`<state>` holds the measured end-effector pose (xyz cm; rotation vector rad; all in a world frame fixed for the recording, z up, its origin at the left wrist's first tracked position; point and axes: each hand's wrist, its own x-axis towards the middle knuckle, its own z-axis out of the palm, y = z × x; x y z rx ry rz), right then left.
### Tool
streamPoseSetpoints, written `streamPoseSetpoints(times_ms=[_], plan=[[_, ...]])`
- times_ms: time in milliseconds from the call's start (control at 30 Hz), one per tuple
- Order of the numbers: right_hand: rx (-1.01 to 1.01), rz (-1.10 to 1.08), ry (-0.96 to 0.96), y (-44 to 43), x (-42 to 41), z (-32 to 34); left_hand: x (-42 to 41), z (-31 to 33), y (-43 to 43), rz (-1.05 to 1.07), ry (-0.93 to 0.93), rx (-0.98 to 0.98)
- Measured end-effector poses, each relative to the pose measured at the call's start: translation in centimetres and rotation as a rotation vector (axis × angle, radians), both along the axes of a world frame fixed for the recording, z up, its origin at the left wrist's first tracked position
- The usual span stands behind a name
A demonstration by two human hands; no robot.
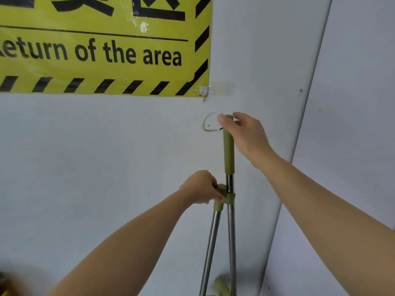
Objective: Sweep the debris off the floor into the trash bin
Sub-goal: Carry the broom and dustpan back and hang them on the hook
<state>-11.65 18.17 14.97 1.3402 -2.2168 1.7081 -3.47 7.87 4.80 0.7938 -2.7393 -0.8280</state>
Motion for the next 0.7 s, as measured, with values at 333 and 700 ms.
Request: streamPoseSetpoints(times_ms=[333,700], plan=[[0.346,-0.020,-0.423,-3.8,-4.8,3.5,-3.1,-0.2,-4.3,-0.026,-0.043,-0.008],[-0.219,0.340,-0.536,-8.6,-6.2,6.4,-3.8,-0.4,-6.2,-0.003,-0.041,0.001]])
